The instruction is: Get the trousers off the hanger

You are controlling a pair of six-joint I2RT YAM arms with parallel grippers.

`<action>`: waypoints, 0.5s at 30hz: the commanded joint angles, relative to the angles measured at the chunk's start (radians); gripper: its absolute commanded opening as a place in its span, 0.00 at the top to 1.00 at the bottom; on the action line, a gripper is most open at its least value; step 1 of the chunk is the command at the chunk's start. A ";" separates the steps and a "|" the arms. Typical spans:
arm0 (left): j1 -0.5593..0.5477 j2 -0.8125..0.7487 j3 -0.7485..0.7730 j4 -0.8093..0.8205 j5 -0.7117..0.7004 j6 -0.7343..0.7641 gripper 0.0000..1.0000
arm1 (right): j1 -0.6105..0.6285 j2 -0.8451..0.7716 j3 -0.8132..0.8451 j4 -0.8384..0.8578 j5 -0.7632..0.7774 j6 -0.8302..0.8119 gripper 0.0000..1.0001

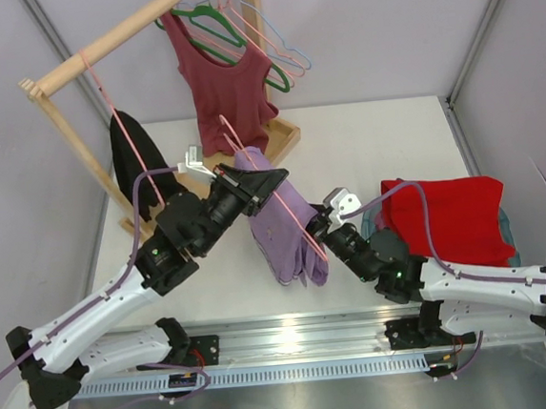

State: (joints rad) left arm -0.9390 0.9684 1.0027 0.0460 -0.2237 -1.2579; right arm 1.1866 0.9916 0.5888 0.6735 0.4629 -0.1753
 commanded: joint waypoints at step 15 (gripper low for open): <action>-0.007 -0.086 -0.131 0.041 0.027 -0.005 1.00 | -0.021 -0.039 0.201 0.317 0.037 -0.075 1.00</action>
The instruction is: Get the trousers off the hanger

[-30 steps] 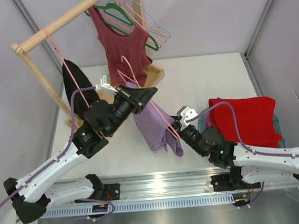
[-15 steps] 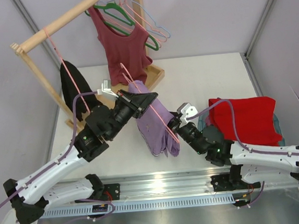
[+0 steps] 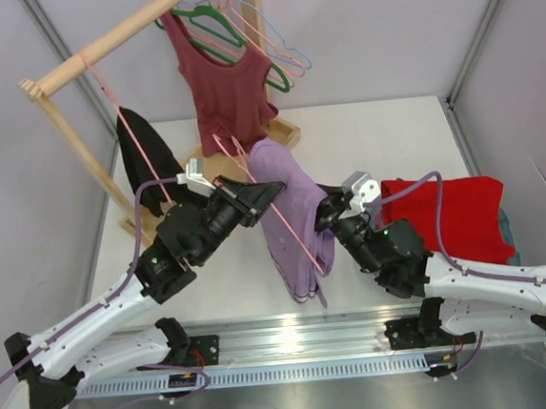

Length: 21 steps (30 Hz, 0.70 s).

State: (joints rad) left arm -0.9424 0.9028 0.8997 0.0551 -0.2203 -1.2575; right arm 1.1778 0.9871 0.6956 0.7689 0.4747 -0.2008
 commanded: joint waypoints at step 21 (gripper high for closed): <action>-0.006 -0.159 -0.179 -0.101 -0.016 0.036 1.00 | -0.409 -0.080 0.393 -0.072 0.045 -0.176 1.00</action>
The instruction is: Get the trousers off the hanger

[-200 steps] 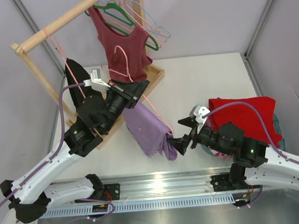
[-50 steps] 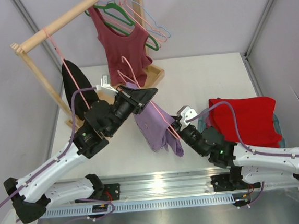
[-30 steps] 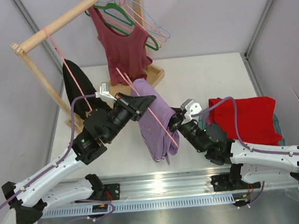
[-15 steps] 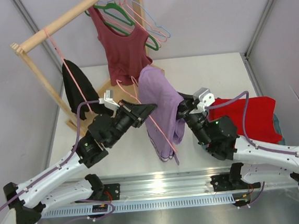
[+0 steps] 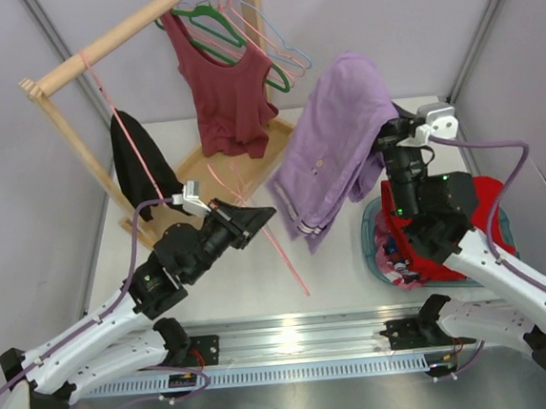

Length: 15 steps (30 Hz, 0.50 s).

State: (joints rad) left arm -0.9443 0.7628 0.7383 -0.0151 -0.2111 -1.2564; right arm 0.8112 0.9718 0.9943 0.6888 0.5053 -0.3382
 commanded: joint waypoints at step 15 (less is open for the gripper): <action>-0.004 -0.077 -0.077 -0.043 0.002 0.115 1.00 | -0.322 -0.240 0.306 -0.560 0.137 -0.198 1.00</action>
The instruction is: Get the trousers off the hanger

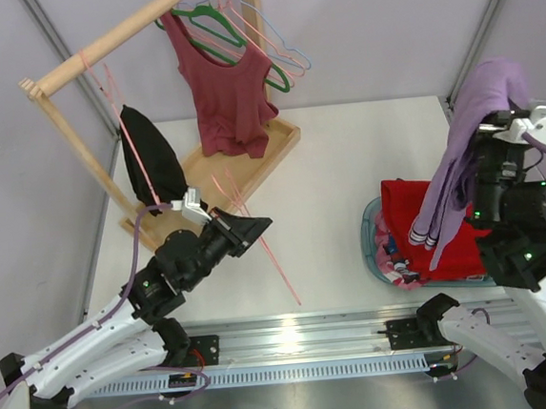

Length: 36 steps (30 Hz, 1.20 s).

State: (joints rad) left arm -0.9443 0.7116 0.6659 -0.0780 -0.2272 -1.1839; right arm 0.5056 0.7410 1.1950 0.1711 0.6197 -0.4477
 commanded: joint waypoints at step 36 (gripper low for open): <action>-0.002 -0.035 -0.054 0.055 0.080 0.061 1.00 | 0.019 -0.055 0.227 -0.216 0.474 -0.845 1.00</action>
State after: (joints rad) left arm -0.9440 0.6849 0.6163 -0.0837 -0.1703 -1.1252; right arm 0.5156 0.6846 1.4540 -0.1486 1.0275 -1.0760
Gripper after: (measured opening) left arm 0.039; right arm 0.071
